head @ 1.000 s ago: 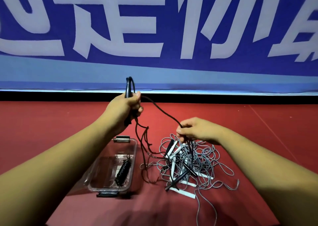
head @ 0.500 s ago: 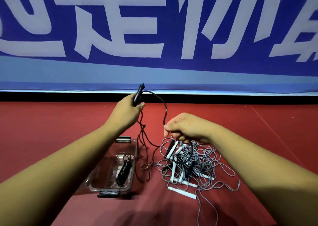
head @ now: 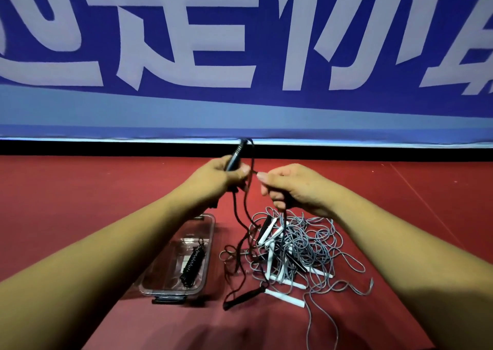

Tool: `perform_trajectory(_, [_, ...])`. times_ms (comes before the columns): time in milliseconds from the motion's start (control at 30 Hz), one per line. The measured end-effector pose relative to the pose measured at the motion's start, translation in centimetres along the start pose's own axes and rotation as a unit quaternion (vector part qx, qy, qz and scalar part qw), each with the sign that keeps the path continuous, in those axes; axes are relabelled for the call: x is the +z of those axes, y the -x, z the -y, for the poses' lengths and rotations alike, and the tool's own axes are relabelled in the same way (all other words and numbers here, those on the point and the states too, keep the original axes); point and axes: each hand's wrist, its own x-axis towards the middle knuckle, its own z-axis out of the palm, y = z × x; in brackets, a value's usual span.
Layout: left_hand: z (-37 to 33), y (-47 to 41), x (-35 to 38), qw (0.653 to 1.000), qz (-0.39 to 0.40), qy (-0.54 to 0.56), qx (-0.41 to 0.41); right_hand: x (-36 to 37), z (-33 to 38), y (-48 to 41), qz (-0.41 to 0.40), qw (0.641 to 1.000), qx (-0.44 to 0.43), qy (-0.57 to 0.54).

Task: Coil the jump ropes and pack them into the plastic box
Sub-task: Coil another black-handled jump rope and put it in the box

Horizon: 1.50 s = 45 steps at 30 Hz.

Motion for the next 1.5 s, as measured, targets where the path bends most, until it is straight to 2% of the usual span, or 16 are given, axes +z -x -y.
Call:
perform_trajectory(133, [-0.3,-0.9,-1.6,0.971,-0.168,0.166,-0.037,-2.1,-2.9,0.8,0.018,0.989,0.097,0.107])
perform_trajectory(233, [0.9,-1.3,-3.3,0.964,-0.197,0.158,-0.079,-2.4,-4.1,1.0,0.0,0.987,0.131,0.095])
perform_trajectory(300, [2.2,-1.7,-4.1,0.975,-0.188,0.049,-0.105,-2.2,-3.8,0.5,-0.048,0.994,0.086,0.054])
perform_trajectory(367, [2.6,-1.5,-4.4,0.965,-0.188,-0.147,-0.109,-1.6,-2.9,0.0,-0.08,0.996,0.049,0.0])
perform_trajectory(433, [2.5,-1.2,-3.9,0.957,-0.165,-0.228,-0.065,-0.8,-1.9,-0.2,-0.077,0.996,0.032,-0.015])
perform_trajectory(533, [1.6,-0.3,-1.8,0.994,-0.042,-0.103,-0.009,0.5,-0.4,-0.2,-0.043,0.998,0.012,-0.039])
perform_trajectory(667, [0.9,-0.2,0.3,0.999,0.054,0.001,-0.002,1.2,1.3,-0.3,-0.03,0.998,-0.018,-0.047])
perform_trajectory(800, [0.3,-0.6,0.3,0.994,-0.054,0.093,-0.026,-0.1,0.2,-0.3,-0.034,0.999,-0.01,0.008])
perform_trajectory(900, [0.1,-1.1,-0.8,0.975,-0.133,0.175,-0.046,-1.2,-1.9,0.3,-0.003,0.987,0.062,0.149])
perform_trajectory(967, [0.3,-1.3,-1.8,0.965,-0.163,0.193,-0.066,-1.6,-3.2,0.6,-0.003,0.982,0.1,0.16])
perform_trajectory(1067, [1.9,-1.5,-3.4,0.983,-0.141,0.029,-0.114,-1.4,-3.3,0.5,-0.057,0.992,0.094,0.067])
perform_trajectory(1167, [3.2,-1.2,-4.2,0.956,-0.117,-0.234,-0.133,-0.4,-1.7,0.1,-0.135,0.987,0.076,-0.047])
perform_trajectory(1300, [2.5,-0.8,-2.8,0.926,-0.159,-0.325,-0.107,1.3,0.7,-0.5,-0.15,0.942,0.094,-0.286])
perform_trajectory(1400, [1.8,-0.4,-1.7,0.94,-0.163,-0.296,-0.055,1.9,1.6,-1.0,-0.18,0.897,0.101,-0.392])
perform_trajectory(1467, [1.3,0.3,-0.6,0.988,-0.067,-0.116,-0.073,2.1,1.8,-1.2,-0.205,0.866,0.103,-0.444])
perform_trajectory(1500, [0.9,0.9,0.0,0.995,-0.006,0.0,-0.103,2.1,1.8,-1.4,-0.22,0.852,0.102,-0.464])
